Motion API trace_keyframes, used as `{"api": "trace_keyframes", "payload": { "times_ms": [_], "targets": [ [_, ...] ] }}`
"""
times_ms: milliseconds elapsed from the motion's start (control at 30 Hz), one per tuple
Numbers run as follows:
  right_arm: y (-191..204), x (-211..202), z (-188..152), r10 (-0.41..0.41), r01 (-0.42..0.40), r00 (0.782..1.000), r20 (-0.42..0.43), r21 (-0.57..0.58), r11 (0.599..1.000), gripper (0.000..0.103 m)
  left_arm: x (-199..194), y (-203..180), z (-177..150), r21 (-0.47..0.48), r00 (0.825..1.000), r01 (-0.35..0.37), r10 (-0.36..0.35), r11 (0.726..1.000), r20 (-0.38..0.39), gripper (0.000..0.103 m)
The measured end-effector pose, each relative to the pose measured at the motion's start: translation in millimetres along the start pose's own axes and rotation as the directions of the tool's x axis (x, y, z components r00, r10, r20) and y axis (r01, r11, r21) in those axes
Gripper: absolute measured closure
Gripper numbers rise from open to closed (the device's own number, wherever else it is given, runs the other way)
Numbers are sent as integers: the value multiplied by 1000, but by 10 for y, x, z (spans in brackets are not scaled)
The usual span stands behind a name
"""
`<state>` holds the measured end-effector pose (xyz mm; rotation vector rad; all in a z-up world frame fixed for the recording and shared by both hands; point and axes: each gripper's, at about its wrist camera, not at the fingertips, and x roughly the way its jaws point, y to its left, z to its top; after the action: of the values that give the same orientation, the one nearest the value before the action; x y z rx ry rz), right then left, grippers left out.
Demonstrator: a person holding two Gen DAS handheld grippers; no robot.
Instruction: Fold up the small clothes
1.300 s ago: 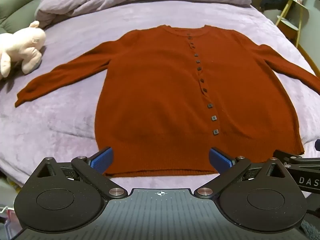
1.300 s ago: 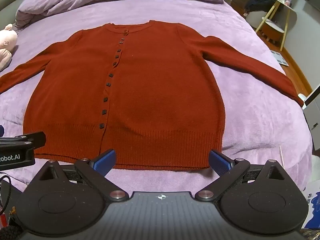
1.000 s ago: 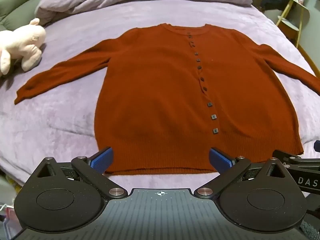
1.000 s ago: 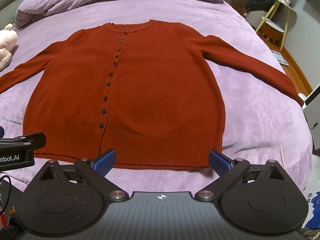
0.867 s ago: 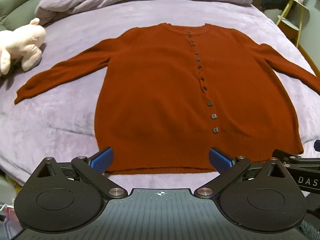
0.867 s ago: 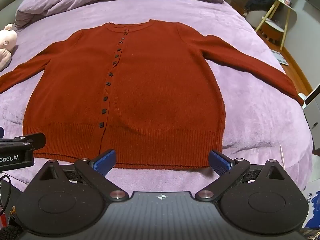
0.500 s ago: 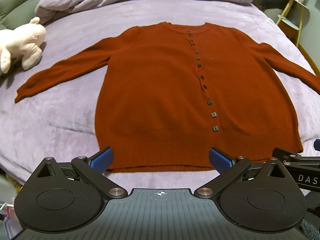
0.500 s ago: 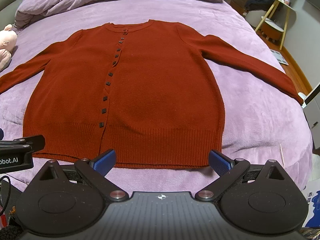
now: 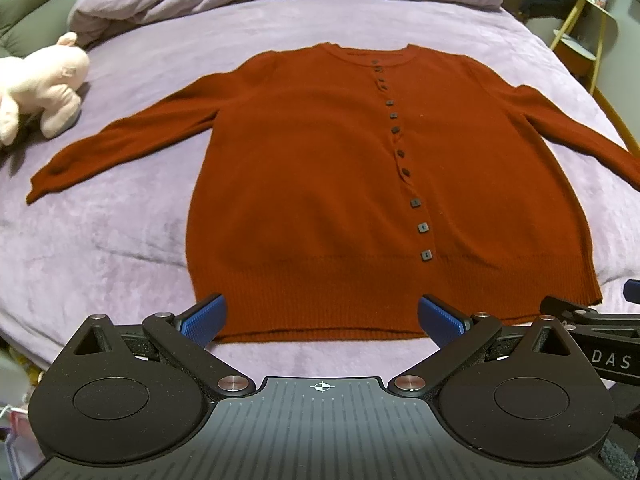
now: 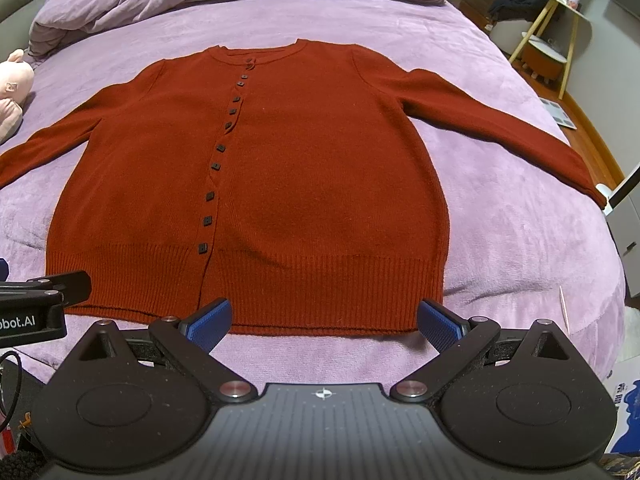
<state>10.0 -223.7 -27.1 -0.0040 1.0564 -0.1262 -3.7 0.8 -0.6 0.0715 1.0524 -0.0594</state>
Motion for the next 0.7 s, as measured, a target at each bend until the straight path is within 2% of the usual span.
{"api": "trace_keyframes", "payload": {
  "times_ms": [700],
  "targets": [
    [-29,-40,9,3,-3,1000,-1,7,1000,4,-10,-38,-3,7,1000,-1,1,1000,-3,0]
  ]
}}
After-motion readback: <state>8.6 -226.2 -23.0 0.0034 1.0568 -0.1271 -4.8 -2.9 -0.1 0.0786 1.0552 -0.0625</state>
